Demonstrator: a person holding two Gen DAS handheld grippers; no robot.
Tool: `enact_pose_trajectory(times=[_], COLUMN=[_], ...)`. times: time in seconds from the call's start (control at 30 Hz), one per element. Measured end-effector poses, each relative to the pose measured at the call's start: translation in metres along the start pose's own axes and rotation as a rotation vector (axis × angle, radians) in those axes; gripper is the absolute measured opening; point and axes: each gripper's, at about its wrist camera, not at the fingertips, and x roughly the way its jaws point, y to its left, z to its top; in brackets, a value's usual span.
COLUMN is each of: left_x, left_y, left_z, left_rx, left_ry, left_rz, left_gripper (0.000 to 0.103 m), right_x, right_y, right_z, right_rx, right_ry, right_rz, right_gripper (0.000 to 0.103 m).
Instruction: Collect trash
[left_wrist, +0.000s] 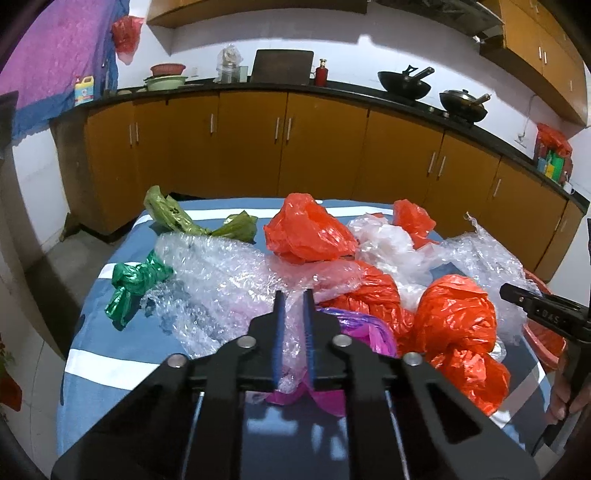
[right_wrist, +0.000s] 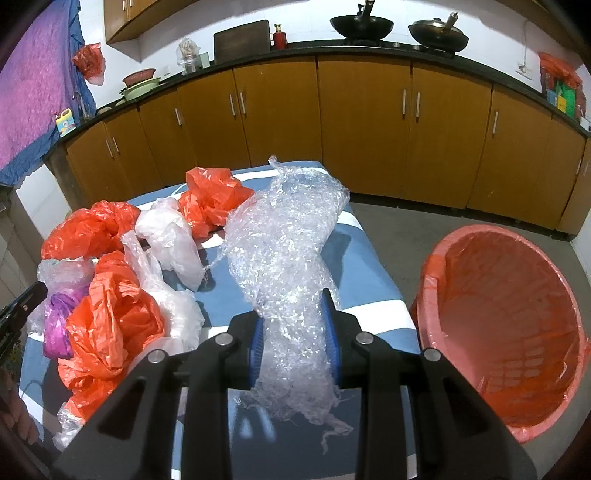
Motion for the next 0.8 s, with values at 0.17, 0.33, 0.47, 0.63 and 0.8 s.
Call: enact_pose_trajectory(times=[0.17,0.33,0.47,0.63,0.8], left_x=[-0.011,-0.027,-0.036,-0.037,-0.023], left_y=[-0.001,-0.002,0.0,-0.002,-0.002], left_z=[0.004,0.008,0.007,0.004,0.0], left_rx=[-0.005,-0.005,-0.013,-0.008,-0.051], left_ry=[-0.026,-0.057,-0.066,-0.053,-0.008], left_rz=[-0.018,-0.032,-0.044,-0.04,-0.025], left_gripper=[0.002,0.002,0.001,0.002,0.057], right_x=[-0.008,-0.017,-0.022,-0.022,-0.022], right_y=[0.0,-0.001,-0.002,-0.005,-0.005], right_z=[-0.002,-0.003,-0.004,-0.005,-0.005], right_rx=[0.001,0.006,0.01,0.017,0.014], right_ry=[-0.015,-0.029,-0.035,-0.032,-0.03], right_rz=[0.002,0.009,0.014,0.018,0.019], right_gripper=[0.028,0.028,0.028,0.028,0.028])
